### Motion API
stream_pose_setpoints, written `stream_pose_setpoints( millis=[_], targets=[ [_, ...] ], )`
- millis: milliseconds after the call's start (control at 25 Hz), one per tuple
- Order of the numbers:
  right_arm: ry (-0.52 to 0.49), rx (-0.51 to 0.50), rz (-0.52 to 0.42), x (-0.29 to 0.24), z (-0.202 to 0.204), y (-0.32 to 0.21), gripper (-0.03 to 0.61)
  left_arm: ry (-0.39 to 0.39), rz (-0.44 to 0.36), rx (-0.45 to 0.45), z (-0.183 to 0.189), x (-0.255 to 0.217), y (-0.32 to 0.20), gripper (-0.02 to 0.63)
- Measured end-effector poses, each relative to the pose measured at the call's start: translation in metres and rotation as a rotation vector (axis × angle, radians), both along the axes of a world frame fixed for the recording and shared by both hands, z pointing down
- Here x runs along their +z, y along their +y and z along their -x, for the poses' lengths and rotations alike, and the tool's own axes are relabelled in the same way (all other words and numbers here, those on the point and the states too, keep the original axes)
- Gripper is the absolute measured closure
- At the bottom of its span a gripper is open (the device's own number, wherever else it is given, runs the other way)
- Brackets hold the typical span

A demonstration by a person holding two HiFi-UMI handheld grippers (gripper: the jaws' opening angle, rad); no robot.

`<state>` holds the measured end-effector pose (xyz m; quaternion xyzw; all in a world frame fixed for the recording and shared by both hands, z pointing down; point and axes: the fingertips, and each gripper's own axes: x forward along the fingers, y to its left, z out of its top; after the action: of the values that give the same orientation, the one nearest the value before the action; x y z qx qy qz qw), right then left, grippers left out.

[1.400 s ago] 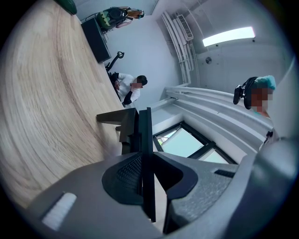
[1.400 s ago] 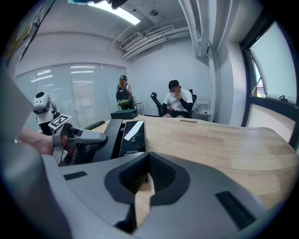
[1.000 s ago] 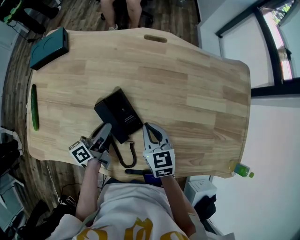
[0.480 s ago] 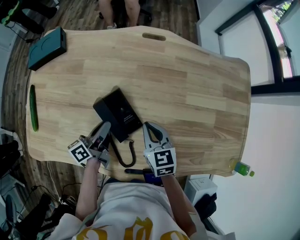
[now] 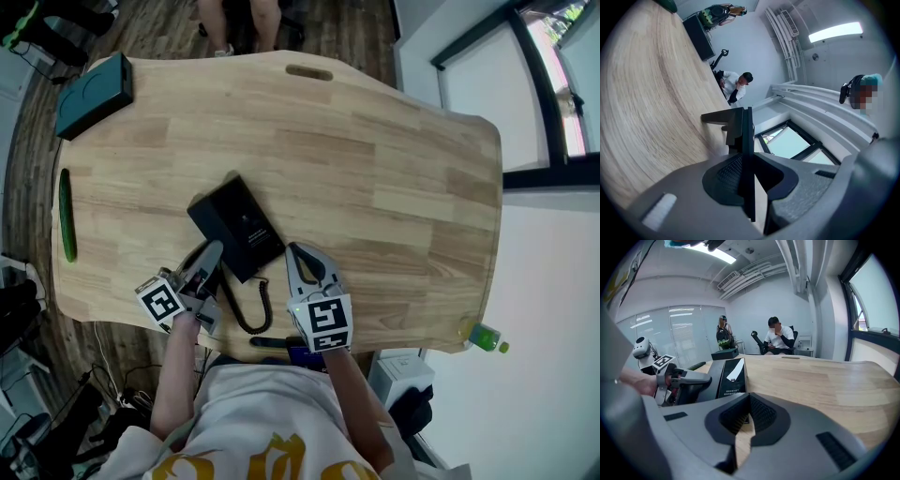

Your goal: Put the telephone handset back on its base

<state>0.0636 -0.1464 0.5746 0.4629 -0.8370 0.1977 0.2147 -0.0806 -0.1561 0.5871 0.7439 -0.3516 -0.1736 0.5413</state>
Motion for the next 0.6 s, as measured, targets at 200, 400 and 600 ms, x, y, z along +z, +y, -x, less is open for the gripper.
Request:
stream_pose_setpoints(
  millis=[200, 400, 600],
  targets=[
    [-0.004, -0.002, -0.002, -0.0006, 0.0024, -0.0005, 0.574, -0.028, 0.014, 0.019, -0.0007, 0.0028, -0.0009, 0.543],
    [-0.008, -0.001, -0.001, -0.0002, 0.0026, -0.0011, 0.574, -0.042, 0.018, 0.021, -0.0002, 0.0047, -0.0010, 0.543],
    [-0.009, 0.000, 0.001, 0.0011, 0.0030, -0.0012, 0.574, -0.067, 0.023, 0.026, 0.0012, 0.0086, -0.0011, 0.543]
  ],
)
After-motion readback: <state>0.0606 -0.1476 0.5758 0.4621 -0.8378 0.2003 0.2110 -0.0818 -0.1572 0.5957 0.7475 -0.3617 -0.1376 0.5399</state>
